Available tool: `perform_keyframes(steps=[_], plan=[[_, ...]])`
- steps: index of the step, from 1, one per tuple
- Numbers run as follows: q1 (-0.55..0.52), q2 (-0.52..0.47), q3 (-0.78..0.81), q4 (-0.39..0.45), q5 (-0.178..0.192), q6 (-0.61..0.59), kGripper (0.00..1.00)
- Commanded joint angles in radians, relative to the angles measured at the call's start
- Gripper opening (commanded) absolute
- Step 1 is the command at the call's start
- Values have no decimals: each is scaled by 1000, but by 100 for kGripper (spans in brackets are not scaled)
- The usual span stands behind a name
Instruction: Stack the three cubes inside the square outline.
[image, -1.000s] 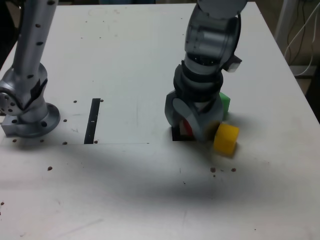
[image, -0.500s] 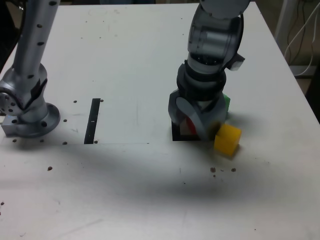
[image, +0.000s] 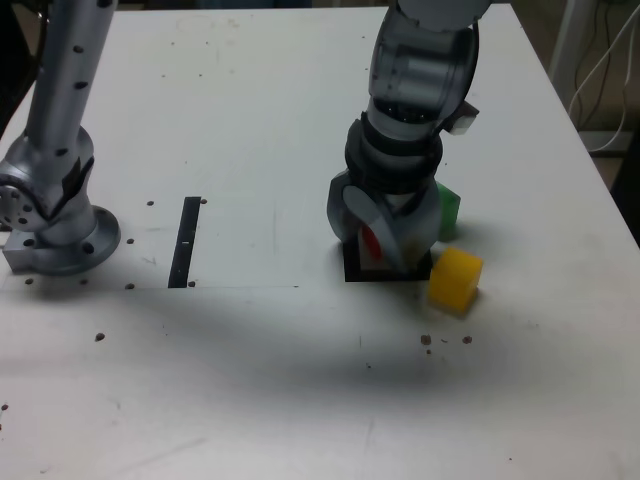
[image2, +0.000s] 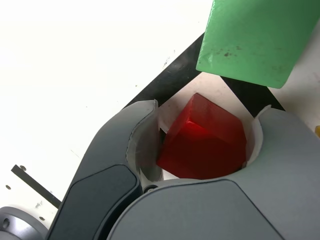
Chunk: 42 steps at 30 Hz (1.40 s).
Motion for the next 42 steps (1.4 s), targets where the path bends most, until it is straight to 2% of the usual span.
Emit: perform_keyframes(steps=[1,4,7,14,19,22,26,32,38,42], plan=[[2,-11,2,-4,-2,-2,60],[2,-13,5,-1,-6,-12,85],[2,-14,6,2,-4,-25,99],[2,-41,2,19,17,-30,100],[-1,-114,-1,51,14,-30,99],[-10,-162,-30,97,12,-31,99],[-40,-184,-132,211,15,-39,99],[-100,-126,-328,370,14,-55,97],[-149,-37,-463,422,-28,-93,97],[-159,30,-513,449,-40,-140,95]])
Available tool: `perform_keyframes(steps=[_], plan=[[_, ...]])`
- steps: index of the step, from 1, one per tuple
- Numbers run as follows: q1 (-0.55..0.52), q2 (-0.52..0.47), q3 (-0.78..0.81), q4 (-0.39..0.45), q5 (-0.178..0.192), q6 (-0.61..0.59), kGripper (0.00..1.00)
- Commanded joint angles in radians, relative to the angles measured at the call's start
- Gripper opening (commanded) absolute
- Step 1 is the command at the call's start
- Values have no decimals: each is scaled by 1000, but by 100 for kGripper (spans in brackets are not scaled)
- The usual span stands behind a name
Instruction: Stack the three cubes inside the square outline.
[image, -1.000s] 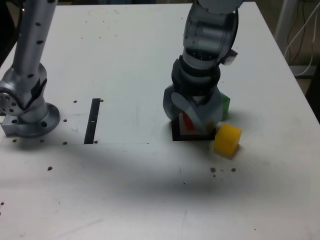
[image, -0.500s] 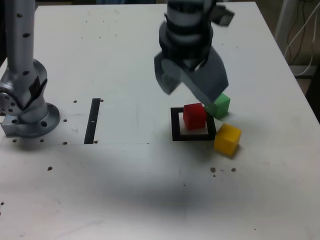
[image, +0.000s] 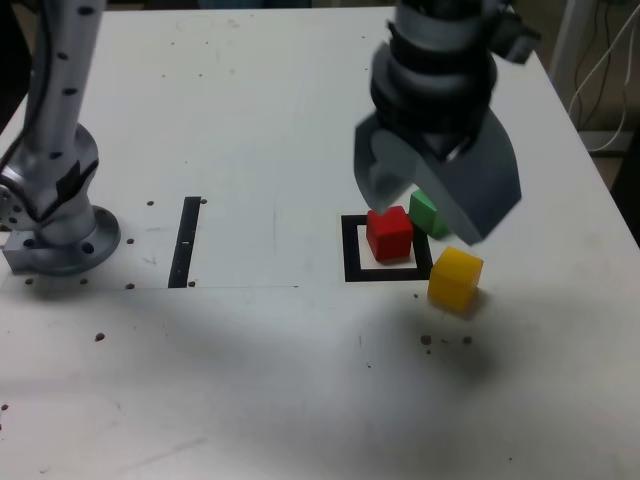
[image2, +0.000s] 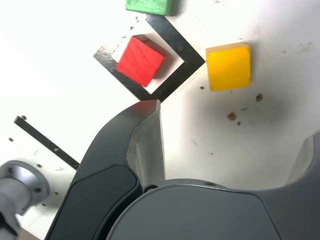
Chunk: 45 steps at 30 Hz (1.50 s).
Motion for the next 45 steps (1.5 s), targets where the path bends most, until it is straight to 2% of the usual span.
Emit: perform_keyframes(steps=[1,7,14,32,41,45], plan=[[-3,32,-17,16,-2,-23,95],[2,85,-29,28,1,-109,93],[23,128,-27,14,-39,-183,93],[37,225,-58,-54,-35,-184,92],[37,261,-54,-87,-16,-177,85],[39,260,-55,-86,-4,-176,75]])
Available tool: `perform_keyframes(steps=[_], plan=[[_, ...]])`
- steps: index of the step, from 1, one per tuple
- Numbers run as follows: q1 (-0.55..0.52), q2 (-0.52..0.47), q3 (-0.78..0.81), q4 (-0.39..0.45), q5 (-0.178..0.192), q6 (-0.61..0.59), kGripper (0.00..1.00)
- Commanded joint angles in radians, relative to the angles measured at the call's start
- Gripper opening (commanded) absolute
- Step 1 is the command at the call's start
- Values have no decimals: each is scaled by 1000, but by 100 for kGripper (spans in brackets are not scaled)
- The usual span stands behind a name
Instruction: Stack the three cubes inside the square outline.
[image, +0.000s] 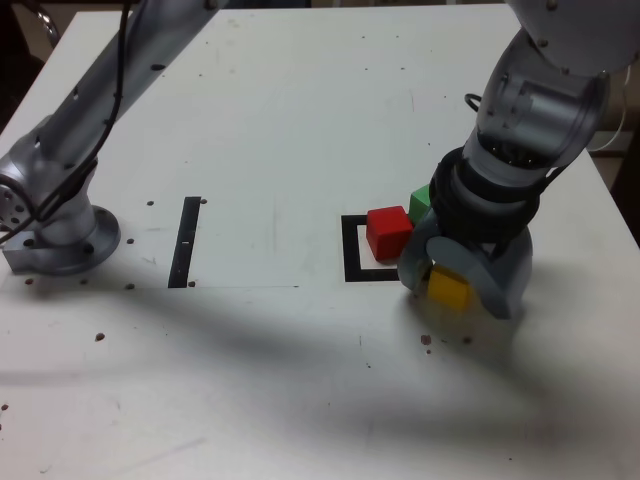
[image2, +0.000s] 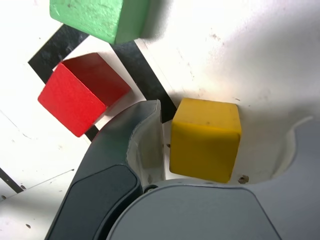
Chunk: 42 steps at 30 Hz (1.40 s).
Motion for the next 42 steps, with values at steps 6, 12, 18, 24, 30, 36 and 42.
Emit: perform_keyframes(steps=[6,12,18,24,30,36,42], plan=[[6,1,1,-3,6,9,51],[8,5,-2,-12,-3,33,34],[9,4,3,-46,-21,60,24],[9,0,12,-53,-28,69,17],[9,-14,21,-45,-25,71,9],[10,-86,26,-16,-16,73,5],[32,-214,25,59,-3,51,5]])
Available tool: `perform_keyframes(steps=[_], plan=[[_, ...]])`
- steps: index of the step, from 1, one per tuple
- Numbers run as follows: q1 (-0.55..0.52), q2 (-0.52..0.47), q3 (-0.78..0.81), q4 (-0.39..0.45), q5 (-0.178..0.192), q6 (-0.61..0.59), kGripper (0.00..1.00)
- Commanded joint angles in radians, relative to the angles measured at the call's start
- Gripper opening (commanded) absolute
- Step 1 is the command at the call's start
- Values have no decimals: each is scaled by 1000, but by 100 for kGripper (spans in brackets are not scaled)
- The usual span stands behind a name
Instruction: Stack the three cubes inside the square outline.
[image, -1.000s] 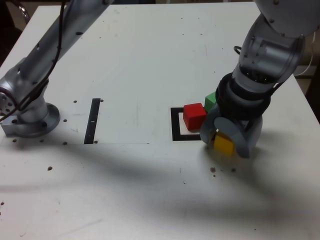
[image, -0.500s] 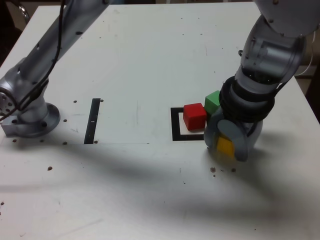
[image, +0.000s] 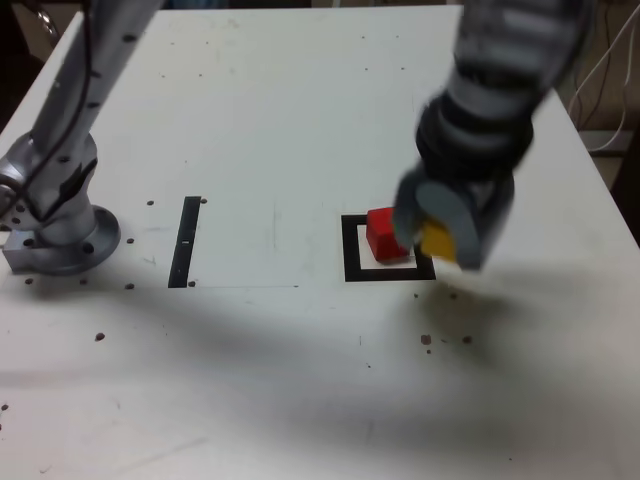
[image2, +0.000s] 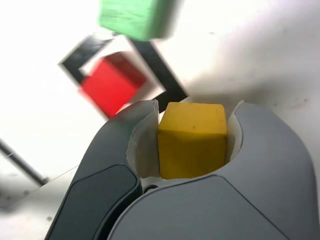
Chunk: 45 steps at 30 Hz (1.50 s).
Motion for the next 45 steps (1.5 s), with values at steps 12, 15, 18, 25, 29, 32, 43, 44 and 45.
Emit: perform_keyframes(steps=[12,15,18,25,29,32,43,44,45], plan=[[130,-167,183,40,8,-40,5],[144,-169,218,7,-11,-62,5],[147,-165,243,-13,-30,-91,5],[148,-153,292,-24,-53,-202,5],[149,-151,297,-25,-54,-280,6],[149,-148,290,-27,-56,-337,5],[160,-137,277,-50,-102,-431,6],[160,-134,278,-57,-106,-436,6],[160,-132,278,-63,-109,-439,6]])
